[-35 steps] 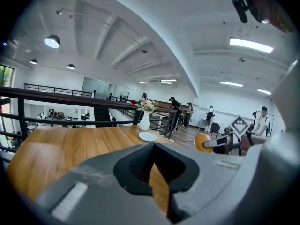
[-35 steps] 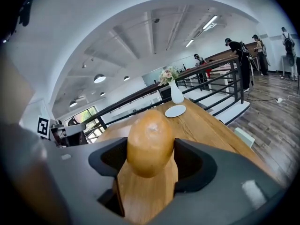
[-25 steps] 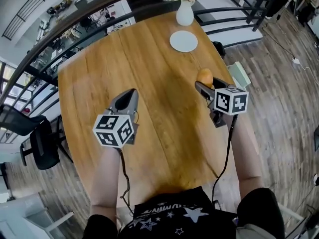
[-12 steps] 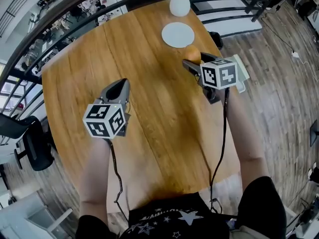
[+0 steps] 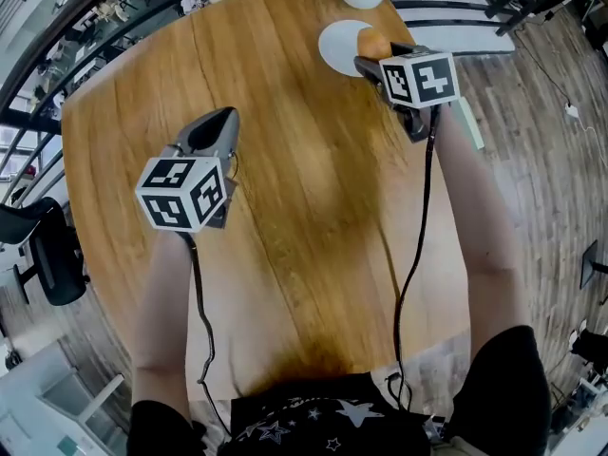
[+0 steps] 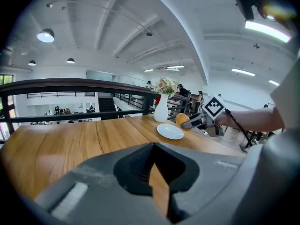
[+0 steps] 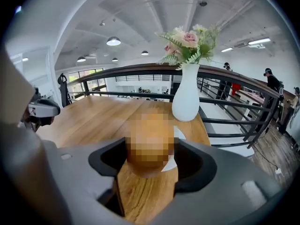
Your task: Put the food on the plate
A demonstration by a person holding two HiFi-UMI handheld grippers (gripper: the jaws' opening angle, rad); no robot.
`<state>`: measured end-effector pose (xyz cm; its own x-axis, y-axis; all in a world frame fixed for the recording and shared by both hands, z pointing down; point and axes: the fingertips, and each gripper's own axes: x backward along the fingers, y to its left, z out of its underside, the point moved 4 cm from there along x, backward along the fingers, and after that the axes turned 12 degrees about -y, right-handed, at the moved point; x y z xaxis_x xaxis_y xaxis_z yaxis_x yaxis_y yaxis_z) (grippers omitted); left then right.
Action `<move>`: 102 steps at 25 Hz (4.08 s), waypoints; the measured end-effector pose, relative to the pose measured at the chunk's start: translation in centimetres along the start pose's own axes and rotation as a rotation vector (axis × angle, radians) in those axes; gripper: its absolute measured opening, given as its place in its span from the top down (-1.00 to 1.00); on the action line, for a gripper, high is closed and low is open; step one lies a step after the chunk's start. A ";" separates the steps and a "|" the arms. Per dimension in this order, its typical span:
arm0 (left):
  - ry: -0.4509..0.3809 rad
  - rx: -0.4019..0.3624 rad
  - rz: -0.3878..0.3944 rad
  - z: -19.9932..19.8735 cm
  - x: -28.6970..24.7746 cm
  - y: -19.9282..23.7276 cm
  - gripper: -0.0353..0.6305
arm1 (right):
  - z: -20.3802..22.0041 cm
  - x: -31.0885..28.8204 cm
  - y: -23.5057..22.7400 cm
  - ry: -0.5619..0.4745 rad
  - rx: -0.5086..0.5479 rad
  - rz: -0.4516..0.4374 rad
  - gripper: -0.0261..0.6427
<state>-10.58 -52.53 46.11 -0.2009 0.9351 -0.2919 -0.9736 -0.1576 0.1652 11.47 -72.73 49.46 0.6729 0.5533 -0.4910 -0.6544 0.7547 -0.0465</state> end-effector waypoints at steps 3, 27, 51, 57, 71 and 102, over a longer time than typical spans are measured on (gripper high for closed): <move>0.013 -0.002 0.002 0.3 -0.9 1.1 0.89 | -0.3 -2.1 -0.2 0.048 0.012 -0.024 -0.01; 0.033 0.067 0.008 3.6 -2.0 2.2 0.89 | 1.1 -7.5 -1.3 0.242 0.031 0.045 -0.15; -0.038 0.136 -0.009 1.6 4.9 1.3 0.89 | -2.5 0.2 6.6 0.164 0.070 -0.048 -0.30; -0.030 0.152 -0.006 2.2 7.9 -1.1 0.89 | -2.7 3.6 9.7 0.110 0.034 -0.095 -0.30; -0.044 0.142 0.012 3.4 18.8 -2.9 0.89 | -1.7 11.6 18.2 -0.026 -0.092 -0.040 0.10; -0.071 0.161 0.191 12.8 46.4 -0.7 0.89 | 8.0 28.4 47.6 -0.169 -0.212 0.129 0.79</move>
<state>-17.81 -4.96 44.47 -0.3663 0.9139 -0.1751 -0.8875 -0.2866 0.3610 2.21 -18.30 40.32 0.6156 0.7042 -0.3537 -0.7838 0.5936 -0.1825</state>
